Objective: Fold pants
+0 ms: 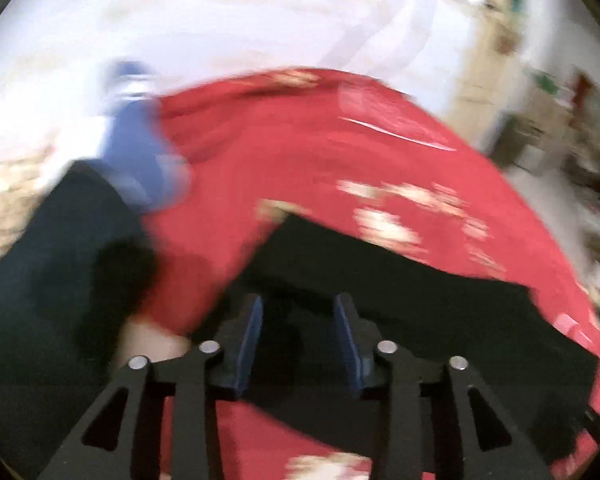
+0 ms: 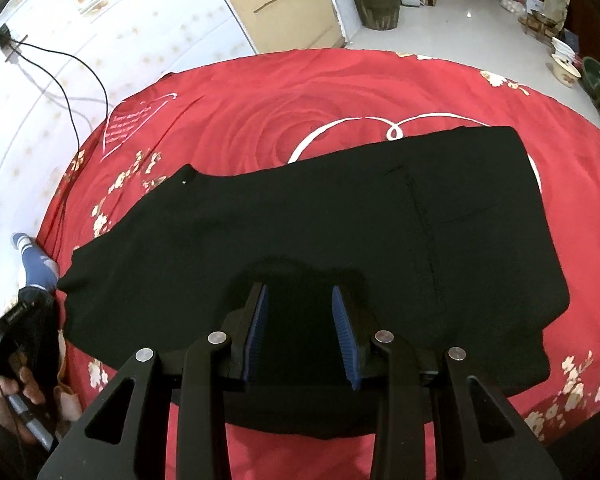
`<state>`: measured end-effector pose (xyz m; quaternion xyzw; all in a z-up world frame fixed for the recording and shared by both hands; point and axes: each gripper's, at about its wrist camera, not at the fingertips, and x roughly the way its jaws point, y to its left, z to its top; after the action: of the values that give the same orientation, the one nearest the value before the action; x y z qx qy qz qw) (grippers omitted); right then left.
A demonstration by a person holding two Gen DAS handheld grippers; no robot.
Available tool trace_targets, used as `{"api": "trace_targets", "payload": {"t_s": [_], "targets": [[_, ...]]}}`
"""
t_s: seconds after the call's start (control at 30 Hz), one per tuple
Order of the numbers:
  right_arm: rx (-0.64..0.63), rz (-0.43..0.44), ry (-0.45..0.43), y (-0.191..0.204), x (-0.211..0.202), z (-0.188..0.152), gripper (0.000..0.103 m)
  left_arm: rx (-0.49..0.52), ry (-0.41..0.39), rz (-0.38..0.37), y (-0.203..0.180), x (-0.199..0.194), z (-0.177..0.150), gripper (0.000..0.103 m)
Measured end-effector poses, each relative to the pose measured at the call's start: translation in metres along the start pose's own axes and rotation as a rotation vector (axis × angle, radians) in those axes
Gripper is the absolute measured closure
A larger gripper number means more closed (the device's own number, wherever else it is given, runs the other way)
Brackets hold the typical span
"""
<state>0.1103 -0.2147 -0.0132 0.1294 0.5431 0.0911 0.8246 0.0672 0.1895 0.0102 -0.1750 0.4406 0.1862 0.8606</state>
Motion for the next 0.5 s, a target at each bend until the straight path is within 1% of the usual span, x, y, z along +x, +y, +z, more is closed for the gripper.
{"api": "trace_targets", "payload": {"t_s": [0.03,0.07,0.1,0.13,0.17,0.2,0.23,0.27,0.3,0.33,0.37,0.4,0.43,0.5], "targets": [[0.005,0.002,0.017,-0.002,0.002,0.002,0.067,0.037,0.032,-0.047,-0.011,0.011,0.0,0.059],[0.009,0.001,0.034,-0.003,0.005,0.002,0.066,0.08,0.055,-0.057,-0.023,0.022,-0.002,0.059],[0.012,-0.01,0.051,-0.005,0.008,0.003,0.066,0.126,0.074,-0.035,-0.033,0.037,-0.004,0.059],[0.019,-0.026,0.071,-0.009,0.012,0.005,0.066,0.163,0.095,0.006,-0.038,0.052,-0.005,0.059],[0.031,-0.041,0.083,-0.013,0.014,0.006,0.066,0.177,0.117,0.041,-0.039,0.065,-0.005,0.055],[0.054,-0.061,0.089,-0.019,0.015,0.008,0.066,0.182,0.093,0.059,-0.037,0.072,-0.003,0.053],[0.086,-0.07,0.083,-0.027,0.013,0.01,0.066,0.19,0.054,0.095,-0.035,0.074,0.001,0.052],[0.107,-0.06,0.077,-0.033,0.011,0.013,0.065,0.202,0.051,0.128,-0.035,0.076,0.005,0.047],[0.115,-0.076,0.069,-0.036,0.008,0.016,0.064,0.211,0.04,0.156,-0.033,0.077,0.011,0.047],[0.114,-0.118,0.052,-0.04,0.003,0.02,0.063,0.211,0.036,0.183,-0.032,0.078,0.016,0.048],[0.114,-0.134,0.028,-0.044,-0.002,0.025,0.063,0.199,0.036,0.188,-0.03,0.076,0.019,0.05],[0.122,-0.12,0.007,-0.05,-0.008,0.03,0.063,0.173,0.029,0.163,-0.028,0.07,0.022,0.05],[0.141,-0.103,-0.005,-0.057,-0.012,0.036,0.06,0.155,0.018,0.124,-0.029,0.063,0.022,0.05],[0.168,-0.098,0.004,-0.07,-0.011,0.046,0.058,0.179,0.009,0.063,-0.04,0.051,0.017,0.05]]}}
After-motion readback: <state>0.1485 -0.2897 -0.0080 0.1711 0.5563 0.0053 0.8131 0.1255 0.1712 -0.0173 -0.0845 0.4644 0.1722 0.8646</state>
